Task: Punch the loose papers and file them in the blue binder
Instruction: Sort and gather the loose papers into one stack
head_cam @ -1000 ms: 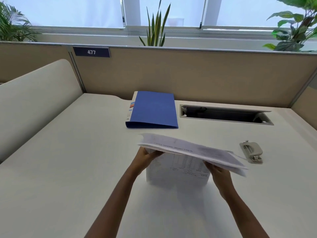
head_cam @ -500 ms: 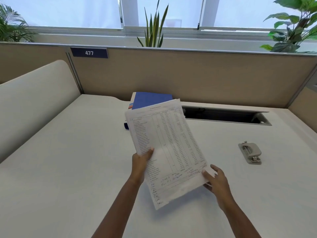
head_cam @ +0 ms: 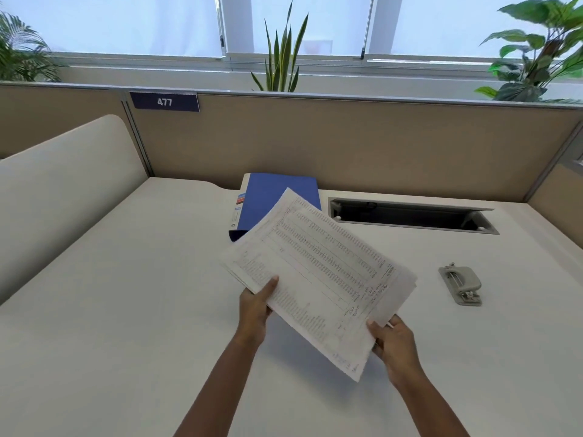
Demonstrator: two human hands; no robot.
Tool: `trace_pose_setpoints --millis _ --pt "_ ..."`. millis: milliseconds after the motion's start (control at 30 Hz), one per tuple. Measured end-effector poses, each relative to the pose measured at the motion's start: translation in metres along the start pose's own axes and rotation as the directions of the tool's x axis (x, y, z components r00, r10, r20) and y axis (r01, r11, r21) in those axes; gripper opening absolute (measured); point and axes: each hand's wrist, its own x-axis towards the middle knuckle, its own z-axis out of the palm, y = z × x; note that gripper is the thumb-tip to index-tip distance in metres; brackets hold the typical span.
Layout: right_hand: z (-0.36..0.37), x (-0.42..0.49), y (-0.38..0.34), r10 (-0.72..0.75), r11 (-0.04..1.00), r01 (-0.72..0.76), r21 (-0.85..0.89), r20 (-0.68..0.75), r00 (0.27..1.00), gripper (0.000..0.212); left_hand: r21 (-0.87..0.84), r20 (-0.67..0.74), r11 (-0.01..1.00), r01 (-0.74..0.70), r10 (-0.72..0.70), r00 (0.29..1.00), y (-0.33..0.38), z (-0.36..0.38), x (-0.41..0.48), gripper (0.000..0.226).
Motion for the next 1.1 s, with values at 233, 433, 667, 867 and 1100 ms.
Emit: trace_pose_setpoints --millis 233,433,667,867,1100 --pt "-0.027 0.007 -0.020 -0.135 0.977 0.126 -0.172 -0.042 0.990 0.024 0.269 0.176 0.962 -0.046 -0.002 0.984 0.050 -0.047 0.025 0.032" --pt "-0.016 0.013 -0.025 -0.270 0.953 0.261 -0.155 -0.039 0.962 0.025 0.480 0.250 0.868 -0.124 0.000 0.968 0.057 -0.045 0.037 0.010" --pt "-0.010 0.016 -0.030 -0.359 0.902 0.367 -0.226 0.078 0.930 0.030 0.480 0.344 0.865 -0.144 -0.035 0.938 0.054 -0.048 0.036 0.034" --pt "-0.015 0.016 -0.017 -0.289 0.895 0.304 -0.326 0.095 0.953 0.031 0.440 0.323 0.890 -0.122 -0.030 0.946 0.033 -0.048 0.030 0.036" --pt "-0.018 0.020 -0.006 -0.259 0.873 0.237 -0.426 0.007 0.966 0.028 0.410 0.256 0.903 -0.128 0.021 0.966 0.022 -0.044 0.031 0.015"
